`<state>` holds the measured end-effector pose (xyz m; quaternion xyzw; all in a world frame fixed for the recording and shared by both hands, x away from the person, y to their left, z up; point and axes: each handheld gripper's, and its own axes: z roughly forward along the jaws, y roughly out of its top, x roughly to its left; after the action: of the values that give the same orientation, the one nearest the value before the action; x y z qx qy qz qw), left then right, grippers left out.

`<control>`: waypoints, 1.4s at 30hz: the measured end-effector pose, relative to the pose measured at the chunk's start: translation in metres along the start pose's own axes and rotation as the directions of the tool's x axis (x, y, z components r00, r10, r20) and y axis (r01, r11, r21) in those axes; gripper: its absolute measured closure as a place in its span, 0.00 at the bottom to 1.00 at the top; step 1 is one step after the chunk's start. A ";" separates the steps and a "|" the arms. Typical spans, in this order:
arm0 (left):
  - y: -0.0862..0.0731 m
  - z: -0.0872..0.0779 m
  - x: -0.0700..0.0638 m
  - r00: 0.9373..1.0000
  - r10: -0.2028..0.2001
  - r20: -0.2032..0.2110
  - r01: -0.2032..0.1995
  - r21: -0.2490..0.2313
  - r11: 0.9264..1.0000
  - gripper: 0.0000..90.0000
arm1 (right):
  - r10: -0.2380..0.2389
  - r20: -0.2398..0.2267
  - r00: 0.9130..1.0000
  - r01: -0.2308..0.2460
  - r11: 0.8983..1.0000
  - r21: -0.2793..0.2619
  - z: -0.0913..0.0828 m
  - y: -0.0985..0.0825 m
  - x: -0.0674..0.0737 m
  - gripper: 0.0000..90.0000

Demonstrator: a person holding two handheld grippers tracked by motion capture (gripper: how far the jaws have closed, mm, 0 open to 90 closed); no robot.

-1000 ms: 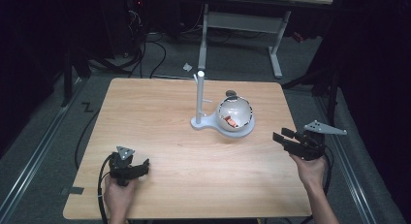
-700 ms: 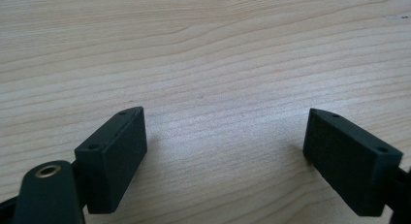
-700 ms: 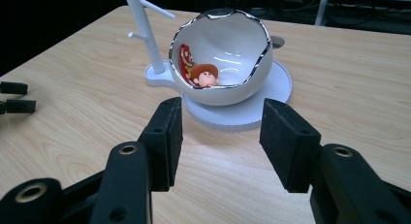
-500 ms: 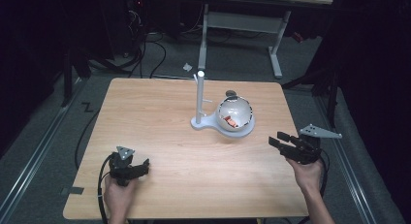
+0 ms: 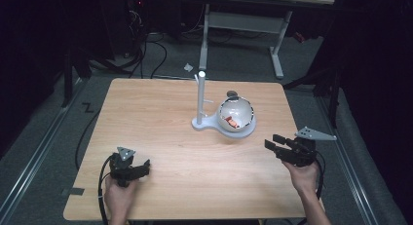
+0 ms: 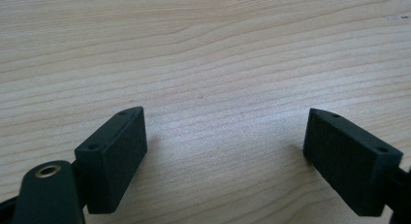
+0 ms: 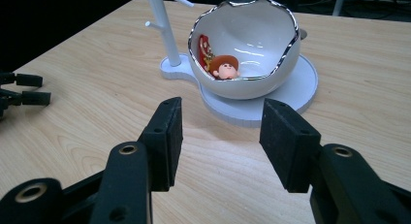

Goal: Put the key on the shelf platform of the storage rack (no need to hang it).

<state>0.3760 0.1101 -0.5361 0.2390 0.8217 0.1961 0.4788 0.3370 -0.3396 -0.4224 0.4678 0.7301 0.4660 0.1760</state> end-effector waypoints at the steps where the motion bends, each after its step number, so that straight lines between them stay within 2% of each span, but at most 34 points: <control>1: 0.000 0.000 0.000 1.000 0.000 0.000 0.000 0.000 1.000 0.18 | 0.001 -0.002 1.000 -0.001 1.000 0.001 0.001 0.000 0.000 0.57; 14: 0.000 0.000 0.000 1.000 0.000 0.000 0.000 0.000 1.000 0.18 | 0.004 -0.015 1.000 -0.004 1.000 0.015 0.012 -0.009 0.006 0.57; 15: 0.000 0.000 0.001 1.000 0.013 0.005 -0.013 0.000 1.000 0.18 | 0.003 -0.017 1.000 -0.003 1.000 0.016 0.013 -0.010 0.006 0.57; 16: 0.000 0.000 0.000 1.000 0.005 0.002 -0.005 0.000 1.000 0.18 | 0.005 -0.019 1.000 -0.005 1.000 0.017 0.014 -0.011 0.007 0.57; 19: 0.000 0.000 0.001 1.000 0.013 0.006 -0.013 0.001 1.000 0.18 | 0.013 -0.025 1.000 -0.013 1.000 0.020 0.018 -0.014 0.007 0.57; 20: 0.000 0.000 0.000 1.000 0.000 0.000 0.000 0.000 1.000 0.18 | 0.013 -0.028 1.000 -0.012 1.000 0.020 0.019 -0.015 0.007 0.57; 21: 0.000 0.000 0.001 1.000 0.013 0.005 -0.013 0.000 1.000 0.18 | 0.017 -0.031 0.999 -0.016 1.000 0.025 0.020 -0.016 0.008 0.57; 23: 0.000 0.000 0.000 1.000 0.000 0.000 0.000 0.000 1.000 0.18 | 0.013 -0.030 0.999 -0.013 1.000 0.029 0.023 -0.016 0.009 0.57; 36: 0.000 0.000 0.000 1.000 0.000 0.000 0.000 0.000 1.000 0.18 | 0.015 -0.039 0.999 -0.013 0.999 0.047 0.036 -0.024 0.015 0.57; 38: 0.000 0.000 0.001 1.000 0.013 0.006 -0.013 0.000 1.000 0.18 | 0.010 -0.042 0.999 -0.008 0.999 0.048 0.039 -0.025 0.015 0.57; 39: 0.000 0.000 0.000 1.000 0.000 0.000 0.000 0.000 1.000 0.18 | 0.011 -0.041 0.999 -0.009 0.999 0.052 0.040 -0.026 0.016 0.57; 42: 0.000 0.000 0.000 1.000 0.001 0.000 -0.001 0.000 1.000 0.18 | 0.009 -0.043 0.999 -0.007 0.998 0.056 0.043 -0.027 0.017 0.57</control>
<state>0.3760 0.1101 -0.5361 0.2396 0.8215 0.1961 0.4789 0.3442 -0.3070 -0.4640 0.4655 0.7445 0.4560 0.1452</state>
